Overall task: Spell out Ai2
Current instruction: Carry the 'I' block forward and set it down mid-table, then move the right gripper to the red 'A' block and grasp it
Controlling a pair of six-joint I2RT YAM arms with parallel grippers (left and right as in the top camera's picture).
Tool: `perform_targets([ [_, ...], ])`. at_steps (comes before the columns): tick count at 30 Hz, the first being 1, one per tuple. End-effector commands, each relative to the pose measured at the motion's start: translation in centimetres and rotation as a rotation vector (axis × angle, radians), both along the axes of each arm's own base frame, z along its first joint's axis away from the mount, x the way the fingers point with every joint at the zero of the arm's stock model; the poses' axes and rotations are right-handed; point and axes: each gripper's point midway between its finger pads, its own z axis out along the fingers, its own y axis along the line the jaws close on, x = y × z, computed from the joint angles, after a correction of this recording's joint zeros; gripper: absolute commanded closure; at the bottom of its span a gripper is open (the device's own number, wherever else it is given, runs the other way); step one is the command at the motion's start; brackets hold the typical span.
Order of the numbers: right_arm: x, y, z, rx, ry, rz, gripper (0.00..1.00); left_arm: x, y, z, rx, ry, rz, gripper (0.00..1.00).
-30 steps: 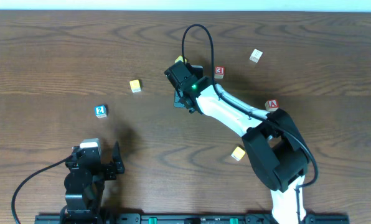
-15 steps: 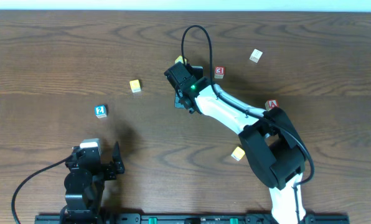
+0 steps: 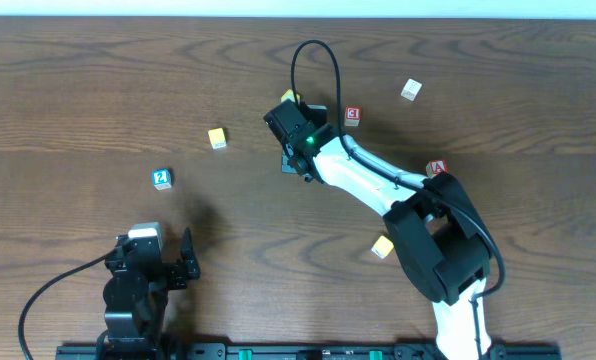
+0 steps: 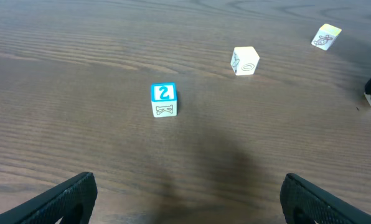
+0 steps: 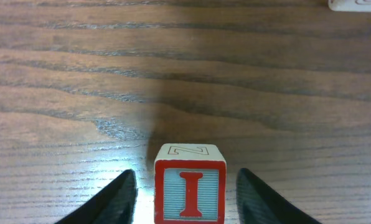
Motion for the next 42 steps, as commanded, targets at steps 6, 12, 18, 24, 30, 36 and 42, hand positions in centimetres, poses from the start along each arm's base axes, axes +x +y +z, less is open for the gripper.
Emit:
perform_targets([
  [6,1.2,-0.8,4.3,-0.022,-0.025,0.0,0.22,0.0,0.4,-0.5,0.022,0.008,0.01,0.04],
  [12,2.2,-2.2,14.4,-0.053,-0.12,0.075,0.07,0.0,0.4,-0.5,0.022,0.008,0.01,0.05],
  [18,1.0,-10.0,18.8,-0.151,-0.096,-0.009,0.06,0.0,0.4,-0.5,0.022,0.008,0.01,0.05],
  [24,-1.3,-18.3,16.7,-0.218,0.071,-0.136,0.05,0.0,0.4,-0.5,0.022,0.008,0.01,0.05],
  [30,-4.6,-22.3,11.5,-0.202,0.147,-0.134,0.01,0.0,0.4,-0.5,0.022,0.008,0.01,0.05],
  [36,-5.8,-25.4,7.4,-0.182,0.155,-0.161,0.02,0.0,0.4,-0.5,0.022,0.008,0.011,0.05],
  [42,-4.5,-25.8,5.4,-0.061,0.116,-0.097,0.06,0.0,0.4,-0.5,0.022,0.008,0.01,0.05],
])
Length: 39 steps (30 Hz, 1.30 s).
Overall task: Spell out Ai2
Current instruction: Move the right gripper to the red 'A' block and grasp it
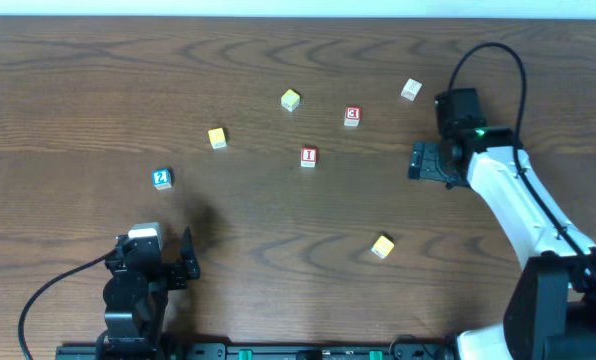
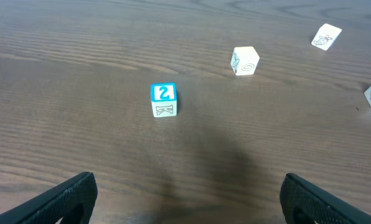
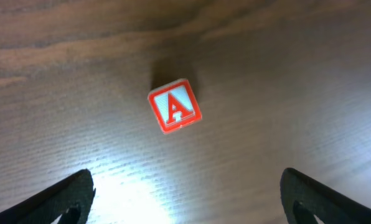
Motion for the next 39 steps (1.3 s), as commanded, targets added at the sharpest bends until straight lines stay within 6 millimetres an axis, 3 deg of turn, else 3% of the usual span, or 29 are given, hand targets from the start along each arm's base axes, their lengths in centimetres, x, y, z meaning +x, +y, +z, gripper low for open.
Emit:
perform_targets([
  [1,0.6,0.4,-0.2,0.048,-0.016,0.091,0.07,0.0,0.4,-0.5,0.022,0.008,0.01,0.05],
  [6,1.4,0.5,-1.5,0.033,-0.007,0.14,0.08,0.0,0.4,-0.5,0.022,0.008,0.01,0.05],
  [16,0.8,0.2,-5.8,0.009,0.113,0.178,0.09,0.0,0.4,-0.5,0.022,0.008,0.011,0.05],
  [23,1.4,-0.2,-6.2,-0.007,0.1,0.189,0.3,0.0,0.4,-0.5,0.022,0.008,0.01,0.05],
  [25,1.6,-0.2,-6.4,-0.004,0.098,0.188,0.3,0.0,0.4,-0.5,0.022,0.008,0.01,0.05],
  [35,1.8,-0.2,-6.7,-0.005,0.094,0.195,0.55,0.0,0.4,-0.5,0.022,0.008,0.011,0.05],
  [39,1.9,-0.1,-6.7,-0.005,0.092,0.195,0.57,0.0,0.4,-0.5,0.022,0.008,0.011,0.05],
])
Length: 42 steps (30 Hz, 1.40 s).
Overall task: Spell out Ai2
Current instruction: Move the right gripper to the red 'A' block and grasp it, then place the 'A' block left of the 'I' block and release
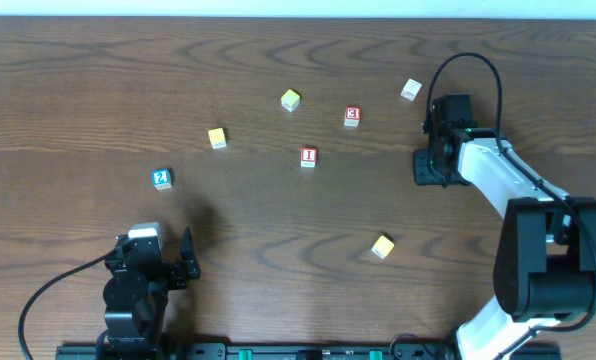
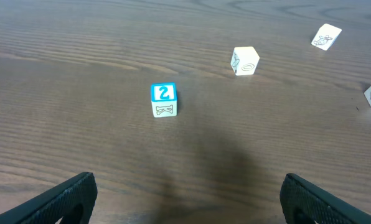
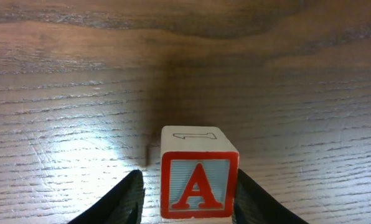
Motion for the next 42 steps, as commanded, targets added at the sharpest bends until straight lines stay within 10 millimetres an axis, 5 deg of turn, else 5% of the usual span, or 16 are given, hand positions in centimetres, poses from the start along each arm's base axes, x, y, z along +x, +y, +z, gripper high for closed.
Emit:
perform_targets([
  [1,-0.1,-0.4,-0.3,-0.007,0.006,-0.007,0.57,0.0,0.4,-0.5,0.022,0.008,0.011,0.05],
  [11,1.0,-0.4,-0.1,-0.004,-0.038,-0.015,0.52,0.0,0.4,-0.5,0.022,0.008,0.011,0.04],
  [16,1.0,-0.4,0.0,-0.003,-0.041,-0.015,0.66,0.0,0.4,-0.5,0.022,0.008,0.011,0.05],
  [28,0.8,0.9,0.0,0.072,-0.032,-0.058,0.72,0.0,0.4,-0.5,0.022,0.008,0.011,0.05],
  [34,2.9,5.6,3.5,0.153,-0.059,-0.008,0.77,0.0,0.4,-0.5,0.022,0.008,0.01,0.05],
  [38,5.0,11.4,8.6,0.193,-0.137,0.067,0.75,0.0,0.4,-0.5,0.022,0.008,0.011,0.05],
  [42,5.7,19.3,13.4,0.264,-0.246,0.166,0.73,0.0,0.4,-0.5,0.022,0.008,0.011,0.05],
])
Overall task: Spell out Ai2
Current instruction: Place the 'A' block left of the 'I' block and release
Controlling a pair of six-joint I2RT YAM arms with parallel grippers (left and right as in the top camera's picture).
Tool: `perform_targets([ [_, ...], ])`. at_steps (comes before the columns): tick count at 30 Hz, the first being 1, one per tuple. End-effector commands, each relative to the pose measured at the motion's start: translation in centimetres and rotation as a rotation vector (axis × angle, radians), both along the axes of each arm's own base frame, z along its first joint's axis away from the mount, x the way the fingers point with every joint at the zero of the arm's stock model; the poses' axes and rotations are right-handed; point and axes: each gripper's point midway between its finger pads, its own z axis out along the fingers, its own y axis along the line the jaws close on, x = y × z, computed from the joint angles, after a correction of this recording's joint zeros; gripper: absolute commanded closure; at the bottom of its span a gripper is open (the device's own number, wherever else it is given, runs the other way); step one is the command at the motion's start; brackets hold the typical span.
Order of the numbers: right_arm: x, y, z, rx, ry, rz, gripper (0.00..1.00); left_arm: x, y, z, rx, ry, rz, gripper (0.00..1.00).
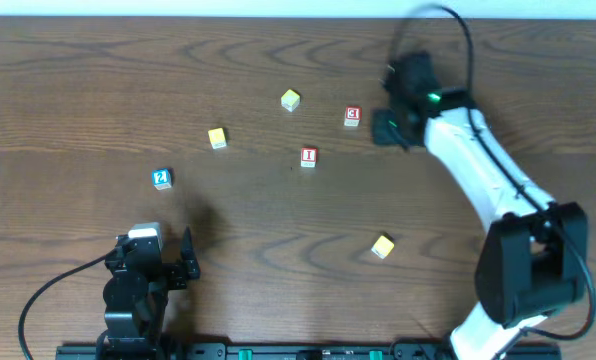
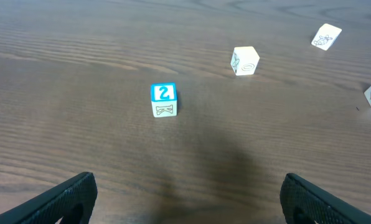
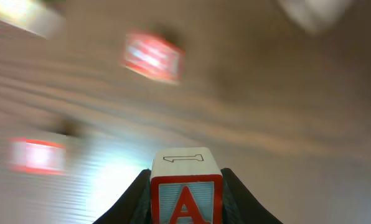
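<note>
My right gripper (image 3: 185, 186) is shut on the red A block (image 3: 187, 199) and holds it off the table; the view behind it is blurred. From overhead, that gripper (image 1: 388, 128) is at the back, right of centre. The red I block (image 1: 309, 156) lies near the table's middle. At the left lies the blue 2 block (image 1: 161, 178), which also shows ahead of the left wrist (image 2: 164, 99). Near the front left edge my left gripper (image 2: 188, 193) stands open and empty, well short of the 2 block.
A red block (image 1: 352, 115) lies just left of the right gripper. Yellow blocks lie at the back centre (image 1: 291, 99), the back left (image 1: 217, 137) and the front right (image 1: 382, 246). The right arm (image 1: 478, 170) spans the table's right side.
My right gripper stood on the table at the right with its fingers round the A block. Now it is shut on the block, off the table and further left and back. The left arm is unchanged.
At first my right gripper stood round the I block at mid-table. Then the I block lay free there and the gripper was open above the A block at the right. It then stood down round the A block, and now holds it aloft further left.
</note>
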Motion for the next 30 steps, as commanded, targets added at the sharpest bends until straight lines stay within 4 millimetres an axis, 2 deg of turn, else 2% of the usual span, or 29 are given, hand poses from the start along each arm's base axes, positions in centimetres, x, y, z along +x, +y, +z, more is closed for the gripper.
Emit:
perform_targets([
  [1,-0.4,7.1,3.4,0.084,-0.071,0.056,0.71,0.0,0.4,-0.5,0.022,0.007,0.01,0.05],
  [4,-1.3,12.3,4.9,0.109,-0.13,0.107,0.68,0.0,0.4,-0.5,0.022,0.007,0.011,0.05],
  [6,-1.9,14.9,4.7,0.119,-0.13,0.133,0.68,0.0,0.4,-0.5,0.022,0.007,0.011,0.05],
  [9,-2.7,18.2,3.0,0.127,-0.093,0.156,0.7,0.0,0.4,-0.5,0.022,0.007,0.011,0.04],
  [13,-3.2,20.5,-0.2,0.103,-0.025,0.156,0.71,0.0,0.4,-0.5,0.022,0.007,0.011,0.05],
  [16,-3.2,20.8,-2.7,0.075,0.026,0.138,0.71,0.0,0.4,-0.5,0.022,0.007,0.01,0.05],
  [20,-2.7,19.9,-5.3,0.06,0.076,0.073,0.71,0.0,0.4,-0.5,0.022,0.007,0.011,0.05],
  [26,-1.3,17.3,-5.9,0.012,0.066,-0.036,0.72,0.0,0.4,-0.5,0.022,0.007,0.011,0.05],
  [30,-1.1,16.5,-6.4,-0.028,0.063,-0.05,0.71,0.0,0.4,-0.5,0.022,0.007,0.01,0.05],
])
